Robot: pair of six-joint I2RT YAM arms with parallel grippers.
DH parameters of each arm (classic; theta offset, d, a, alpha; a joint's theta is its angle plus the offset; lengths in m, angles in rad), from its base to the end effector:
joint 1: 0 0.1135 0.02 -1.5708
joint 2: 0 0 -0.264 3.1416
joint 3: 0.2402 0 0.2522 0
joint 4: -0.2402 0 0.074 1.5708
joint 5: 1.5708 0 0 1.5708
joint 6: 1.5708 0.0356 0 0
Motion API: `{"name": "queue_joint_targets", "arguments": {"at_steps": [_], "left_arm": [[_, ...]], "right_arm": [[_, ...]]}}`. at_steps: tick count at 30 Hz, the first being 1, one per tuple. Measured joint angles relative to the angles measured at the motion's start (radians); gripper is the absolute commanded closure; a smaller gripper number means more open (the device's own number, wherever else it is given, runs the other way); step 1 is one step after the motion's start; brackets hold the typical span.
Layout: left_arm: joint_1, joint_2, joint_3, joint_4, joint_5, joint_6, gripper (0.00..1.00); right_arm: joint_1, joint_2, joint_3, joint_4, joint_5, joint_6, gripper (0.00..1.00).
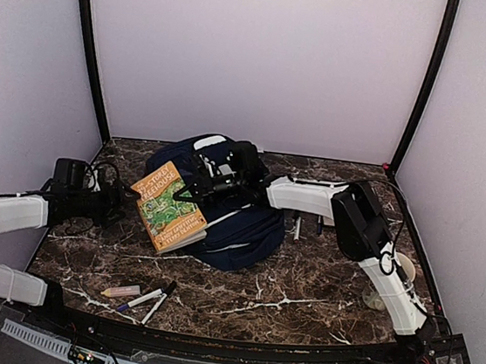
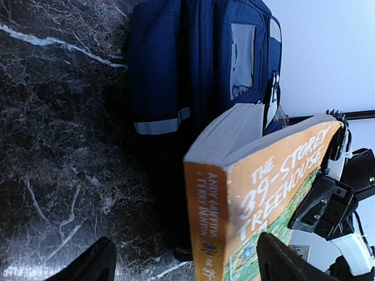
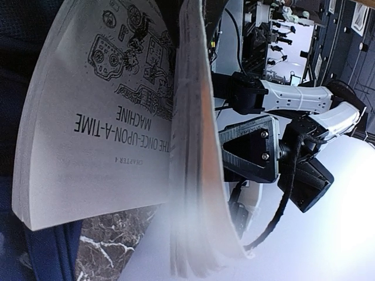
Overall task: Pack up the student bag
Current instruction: Pass from the right arm to the left
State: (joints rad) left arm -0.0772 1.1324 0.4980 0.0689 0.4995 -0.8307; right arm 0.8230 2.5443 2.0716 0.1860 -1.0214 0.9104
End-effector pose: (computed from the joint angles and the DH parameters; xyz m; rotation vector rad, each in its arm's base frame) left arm 0.2277 -0.0347 0.1993 -0.5289 2.1855 -1.0473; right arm 0.3671 0.4404 0.1777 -0.8025 2.1782 1.9967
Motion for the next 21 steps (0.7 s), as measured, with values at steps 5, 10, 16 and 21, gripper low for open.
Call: {"name": "queue_joint_targets", "arguments": {"at_steps": [5, 10, 16, 21], "left_arm": [[-0.016, 0.125, -0.058, 0.210, 0.032, -0.023, 0.16], [-0.054, 0.258, -0.088, 0.431, 0.068, -0.070, 0.20], [-0.084, 0.370, -0.089, 0.606, 0.089, -0.120, 0.30], [-0.085, 0.429, -0.096, 0.742, 0.106, -0.165, 0.40]], "right_arm": [[-0.008, 0.042, -0.005, 0.002, 0.005, 0.000, 1.00], [-0.024, 0.056, -0.014, 0.003, 0.009, 0.000, 1.00], [-0.025, 0.058, -0.016, 0.009, 0.010, -0.004, 1.00], [-0.025, 0.063, -0.018, 0.010, 0.015, -0.011, 1.00]]}}
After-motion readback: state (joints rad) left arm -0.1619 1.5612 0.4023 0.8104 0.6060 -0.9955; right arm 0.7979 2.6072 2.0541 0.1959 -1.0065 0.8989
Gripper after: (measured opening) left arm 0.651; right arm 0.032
